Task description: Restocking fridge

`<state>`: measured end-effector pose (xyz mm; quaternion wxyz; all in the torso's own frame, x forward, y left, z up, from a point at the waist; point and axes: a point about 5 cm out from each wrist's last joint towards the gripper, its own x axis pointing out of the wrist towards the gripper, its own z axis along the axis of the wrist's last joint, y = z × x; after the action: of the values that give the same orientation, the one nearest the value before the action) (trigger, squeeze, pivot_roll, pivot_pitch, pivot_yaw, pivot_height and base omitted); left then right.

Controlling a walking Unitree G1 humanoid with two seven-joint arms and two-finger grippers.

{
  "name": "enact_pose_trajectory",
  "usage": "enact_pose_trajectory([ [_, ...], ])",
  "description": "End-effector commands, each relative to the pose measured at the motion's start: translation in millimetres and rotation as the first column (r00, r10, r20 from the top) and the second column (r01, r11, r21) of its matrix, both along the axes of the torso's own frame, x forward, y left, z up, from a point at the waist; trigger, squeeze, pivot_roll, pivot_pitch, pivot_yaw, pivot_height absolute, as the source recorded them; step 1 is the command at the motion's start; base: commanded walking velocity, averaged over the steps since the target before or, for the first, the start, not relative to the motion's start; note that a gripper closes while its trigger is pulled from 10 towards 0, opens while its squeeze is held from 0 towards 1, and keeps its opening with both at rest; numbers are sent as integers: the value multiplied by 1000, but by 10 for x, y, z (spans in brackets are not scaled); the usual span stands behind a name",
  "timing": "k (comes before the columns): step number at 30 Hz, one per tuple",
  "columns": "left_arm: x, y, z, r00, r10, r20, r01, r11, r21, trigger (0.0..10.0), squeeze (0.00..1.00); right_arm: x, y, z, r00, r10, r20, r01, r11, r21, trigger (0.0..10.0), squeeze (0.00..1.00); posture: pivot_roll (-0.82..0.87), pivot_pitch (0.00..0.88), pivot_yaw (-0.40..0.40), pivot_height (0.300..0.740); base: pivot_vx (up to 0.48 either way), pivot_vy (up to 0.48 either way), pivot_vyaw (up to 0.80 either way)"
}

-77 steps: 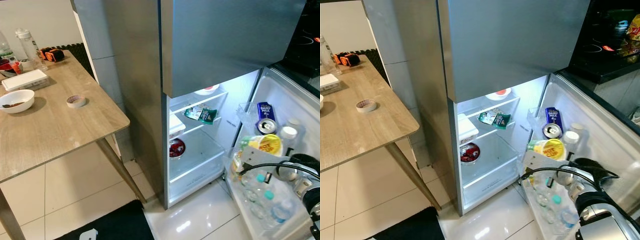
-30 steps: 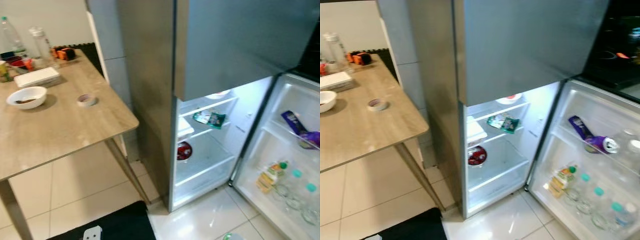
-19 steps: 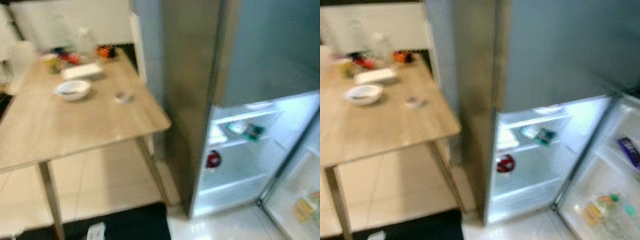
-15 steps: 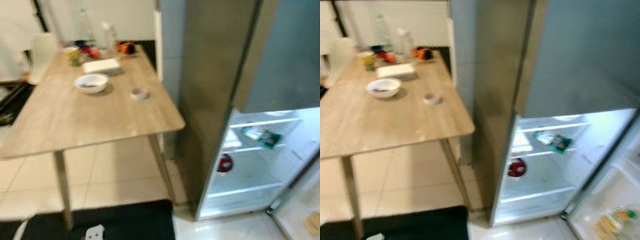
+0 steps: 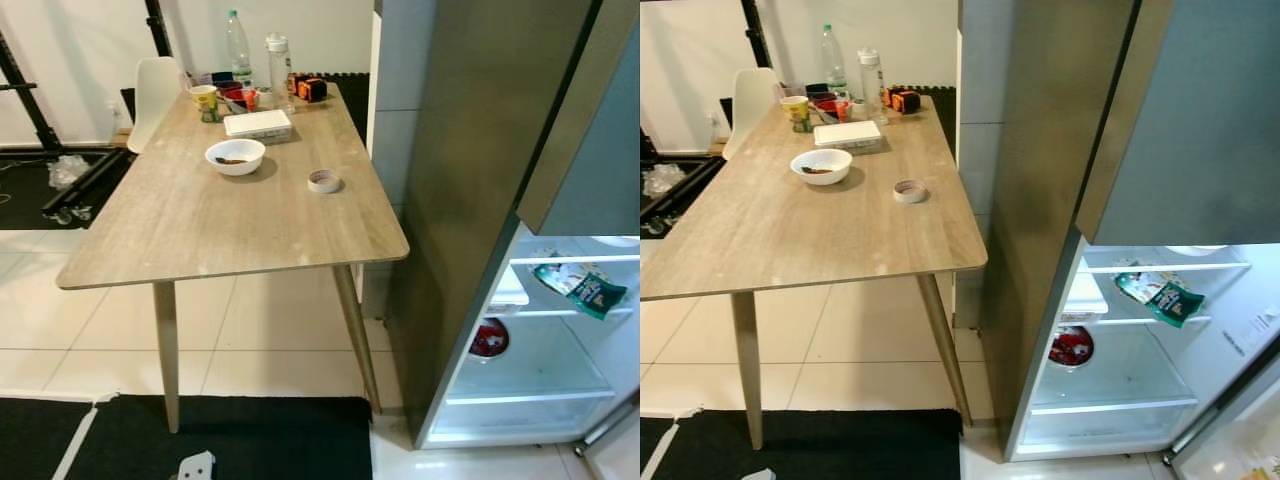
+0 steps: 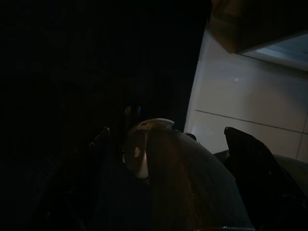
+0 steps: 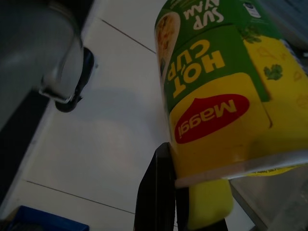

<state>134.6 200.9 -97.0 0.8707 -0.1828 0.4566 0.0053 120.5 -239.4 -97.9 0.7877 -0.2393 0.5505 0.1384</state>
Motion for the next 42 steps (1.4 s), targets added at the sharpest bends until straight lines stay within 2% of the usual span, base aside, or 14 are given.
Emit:
enact_pose_trajectory([
  [1, -44, -16, -19, 1000, -4, -19, 4, 1000, -8, 10000, 0, -11, -44, 7, 1000, -14, 1, 14, 1000, -15, 10000, 0, -78, 0, -7, 740, 0, -472, 0],
  [27, -51, -52, -25, 1000, -12, -22, 12, 1000, -25, 10000, 0, -9, -22, -1, 1000, -17, 3, 17, 999, -28, 10000, 0, -81, 0, -4, 740, 0, -468, 0],
  [42, -34, -58, -20, 1000, -10, -15, 9, 1000, -24, 10000, 0, 56, 16, 11, 1000, 7, 27, -6, 1000, -26, 10000, 0, -80, 0, -4, 740, 0, -54, 0],
])
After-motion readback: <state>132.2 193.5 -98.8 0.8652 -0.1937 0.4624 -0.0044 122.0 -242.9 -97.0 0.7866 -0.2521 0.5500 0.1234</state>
